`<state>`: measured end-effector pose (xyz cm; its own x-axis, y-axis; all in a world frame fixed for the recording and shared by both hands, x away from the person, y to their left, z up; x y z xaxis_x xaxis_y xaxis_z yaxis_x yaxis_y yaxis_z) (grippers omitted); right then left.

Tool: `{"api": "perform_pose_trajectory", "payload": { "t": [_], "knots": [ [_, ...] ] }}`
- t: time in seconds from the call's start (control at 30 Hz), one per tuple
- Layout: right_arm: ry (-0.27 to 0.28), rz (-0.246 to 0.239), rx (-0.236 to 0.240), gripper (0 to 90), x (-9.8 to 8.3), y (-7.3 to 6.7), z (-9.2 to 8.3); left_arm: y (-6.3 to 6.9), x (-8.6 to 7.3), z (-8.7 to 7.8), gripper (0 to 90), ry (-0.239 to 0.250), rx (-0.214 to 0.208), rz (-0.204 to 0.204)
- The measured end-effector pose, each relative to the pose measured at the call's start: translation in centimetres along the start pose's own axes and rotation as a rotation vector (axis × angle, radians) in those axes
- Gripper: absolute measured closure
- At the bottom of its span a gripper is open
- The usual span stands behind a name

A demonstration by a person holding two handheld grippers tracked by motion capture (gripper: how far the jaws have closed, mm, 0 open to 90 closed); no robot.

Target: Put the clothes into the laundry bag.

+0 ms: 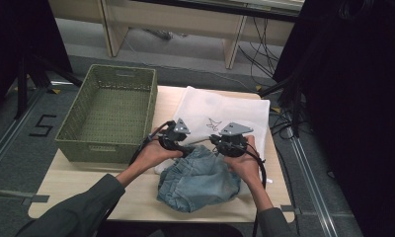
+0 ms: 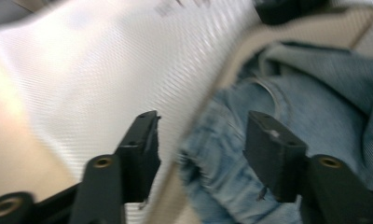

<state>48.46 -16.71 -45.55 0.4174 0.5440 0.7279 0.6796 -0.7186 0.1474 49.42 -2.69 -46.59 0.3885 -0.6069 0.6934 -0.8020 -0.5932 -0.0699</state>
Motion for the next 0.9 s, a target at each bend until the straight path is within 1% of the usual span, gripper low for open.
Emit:
{"api": "perform_pose_trajectory", "payload": {
  "t": [0.03,0.07,0.1,0.13,0.17,0.2,0.23,0.27,0.3,0.33,0.37,0.4,0.43,0.47,0.5,0.53,0.57,0.63,0.67,0.7,0.73,0.77,0.8,0.83,0.87,0.9],
  "knots": [
    [-0.001,-0.006,-0.007,87.2,0.0,0.0,-0.1,-0.3,0.1,0.0,39.6,0.002,0.006,0.006],
    [-0.004,-0.017,-0.001,87.2,0.1,-0.1,-0.1,-0.6,0.2,0.2,38.5,-0.001,0.010,0.004],
    [0.002,-0.020,-0.006,87.3,0.2,-0.1,-0.1,-0.7,0.3,0.6,36.9,-0.003,0.011,0.007],
    [-0.002,-0.002,-0.005,87.4,0.3,-0.1,-0.3,-0.8,0.3,1.2,35.6,-0.006,0.013,0.012],
    [-0.001,-0.018,-0.002,87.5,0.4,-0.1,-0.3,-0.7,0.2,2.0,34.2,-0.016,0.016,0.010],
    [0.004,-0.041,-0.005,87.6,0.5,0.0,-0.4,-0.7,0.2,3.0,32.4,-0.027,0.019,0.018],
    [-0.002,-0.023,-0.004,87.8,0.4,-0.1,-0.5,-0.7,0.2,3.5,31.9,-0.031,0.016,0.026],
    [-0.001,-0.026,-0.007,87.9,0.4,-0.2,-0.4,-0.7,0.2,4.3,33.3,-0.035,0.020,0.031],
    [-0.001,-0.039,-0.012,88.0,0.4,-0.1,-0.3,-0.8,0.2,4.9,38.8,-0.046,0.027,0.057],
    [-0.016,-0.013,-0.007,88.2,0.3,-0.3,-0.2,-1.0,0.3,5.4,52.6,-0.047,0.034,0.091],
    [-0.012,-0.026,-0.012,88.6,0.2,-0.2,0.0,-1.1,0.4,5.7,58.8,-0.047,0.038,0.088],
    [-0.026,-0.037,-0.003,88.7,0.0,-0.3,0.2,-1.2,0.5,5.8,70.4,-0.040,0.031,0.083],
    [-0.028,-0.023,-0.016,88.7,-0.2,-0.3,0.3,-1.2,0.6,5.7,77.0,-0.041,0.037,0.087],
    [-0.032,-0.031,-0.010,88.7,-0.3,-0.2,0.5,-1.2,0.7,5.4,80.6,-0.043,0.048,0.113],
    [-0.033,-0.027,-0.006,88.7,-0.4,-0.2,0.5,-1.2,0.8,5.1,82.1,-0.041,0.046,0.111],
    [-0.031,-0.018,-0.005,88.4,-0.4,-0.1,0.4,-1.2,0.9,4.6,82.7,-0.042,0.042,0.120],
    [-0.023,-0.008,0.001,87.1,-0.4,-0.1,0.3,-1.2,1.0,4.3,83.0,-0.042,0.037,0.111],
    [-0.024,0.034,0.041,81.1,-0.2,-0.4,-0.2,-1.5,1.1,3.6,83.4,-0.049,0.037,0.100],
    [-0.026,0.076,0.073,76.7,0.0,-1.0,-0.7,-1.5,1.0,3.3,83.5,-0.054,0.027,0.088],
    [-0.002,0.083,0.083,71.1,0.4,-1.3,-1.2,-1.5,0.9,3.0,83.5,-0.062,0.020,0.093],
    [0.003,0.077,0.105,64.9,0.6,-1.7,-1.7,-1.4,0.7,2.7,83.4,-0.072,0.017,0.094],
    [0.009,0.073,0.142,58.2,0.9,-2.4,-2.1,-1.3,0.5,2.4,83.3,-0.079,0.012,0.092],
    [-0.022,0.070,0.203,54.3,0.7,-3.3,-2.7,-1.3,0.3,2.0,83.3,-0.087,0.008,0.103],
    [-0.030,0.056,0.244,50.6,0.6,-4.2,-3.1,-1.3,0.1,1.6,83.2,-0.088,0.009,0.109],
    [-0.044,0.035,0.281,48.3,0.2,-5.2,-3.6,-1.4,-0.1,1.2,83.1,-0.087,0.007,0.115],
    [-0.058,0.008,0.297,46.4,-0.4,-6.1,-4.1,-1.5,-0.2,1.0,82.9,-0.086,0.006,0.112]
  ]
}}
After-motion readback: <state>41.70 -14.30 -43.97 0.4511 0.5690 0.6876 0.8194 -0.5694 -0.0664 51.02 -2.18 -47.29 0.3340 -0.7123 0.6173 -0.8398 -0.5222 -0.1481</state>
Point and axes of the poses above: each handheld gripper's, and its own axes: z roughly forward along the jaws, x roughly out of its top, y roughly to its right, the point moved 8 cm from there along z, roughly forward along the jaws, and after that the axes turned 7 degrees about -y, right-handed, at the moved point
